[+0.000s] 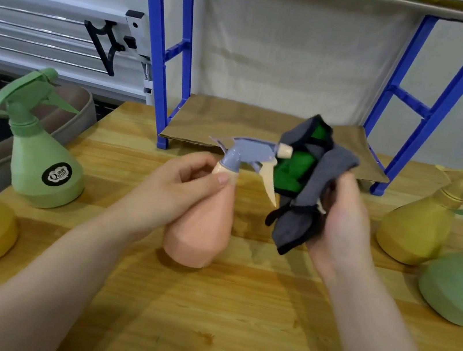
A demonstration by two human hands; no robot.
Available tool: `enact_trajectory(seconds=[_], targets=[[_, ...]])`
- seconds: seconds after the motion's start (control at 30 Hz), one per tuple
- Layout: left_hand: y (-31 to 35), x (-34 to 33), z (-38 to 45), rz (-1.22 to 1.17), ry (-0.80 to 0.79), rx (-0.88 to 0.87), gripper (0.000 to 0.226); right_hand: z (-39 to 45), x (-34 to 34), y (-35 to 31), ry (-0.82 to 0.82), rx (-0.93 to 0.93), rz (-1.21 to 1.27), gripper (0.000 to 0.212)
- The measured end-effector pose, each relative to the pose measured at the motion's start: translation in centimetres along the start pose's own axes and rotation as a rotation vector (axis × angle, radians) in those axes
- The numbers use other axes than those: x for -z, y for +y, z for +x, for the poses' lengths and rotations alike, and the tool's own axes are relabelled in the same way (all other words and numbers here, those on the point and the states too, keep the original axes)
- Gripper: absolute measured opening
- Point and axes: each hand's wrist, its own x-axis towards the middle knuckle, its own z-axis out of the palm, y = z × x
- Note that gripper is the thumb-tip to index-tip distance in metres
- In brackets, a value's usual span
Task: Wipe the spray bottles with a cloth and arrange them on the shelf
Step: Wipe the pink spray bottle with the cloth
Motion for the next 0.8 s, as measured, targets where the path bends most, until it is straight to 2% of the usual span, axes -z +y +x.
enact_trajectory(seconds=[0.13, 0.2, 0.3, 0.37, 0.43, 0.5, 0.6, 0.7, 0.8], targets=[[0.6, 0.0, 0.1, -0.276, 0.15, -0.017, 0.026, 0.9, 1.1, 0.6, 0.044, -0.041, 0.097, 0.041], [0.3, 0.1, 0.4, -0.327, 0.182, -0.067, 0.029, 1.1, 1.0, 1.5, -0.06, 0.012, -0.065, 0.04], [-0.2, 0.0, 0.6, -0.286, 0.167, -0.118, 0.032, 0.5, 0.3, 2.6, -0.218, 0.169, -0.39, 0.021], [-0.2, -0.2, 0.5, -0.206, 0.136, -0.139, 0.031, -0.4, -0.3, 3.0, -0.356, 0.319, -0.571, 0.025], [-0.3, -0.5, 0.5, -0.108, 0.116, -0.137, 0.037, -1.3, -0.7, 3.4, -0.461, 0.416, -0.777, 0.039], [-0.4, -0.9, 0.5, -0.025, 0.106, -0.127, 0.04, -1.7, -1.0, 3.4, -0.462, 0.503, -1.001, 0.05], [-0.2, -1.8, 0.2, 0.015, 0.113, -0.152, 0.035, -2.2, -1.3, 3.4, -0.41, 0.605, -1.166, 0.055], [-0.2, -2.0, -0.1, 0.005, 0.153, -0.196, 0.033, -2.0, -1.0, 4.1, -0.371, 0.615, -1.213, 0.069], [-0.2, -1.6, 0.1, -0.094, 0.178, -0.184, 0.033, -1.6, -0.8, 4.4, -0.349, 0.579, -1.191, 0.071]])
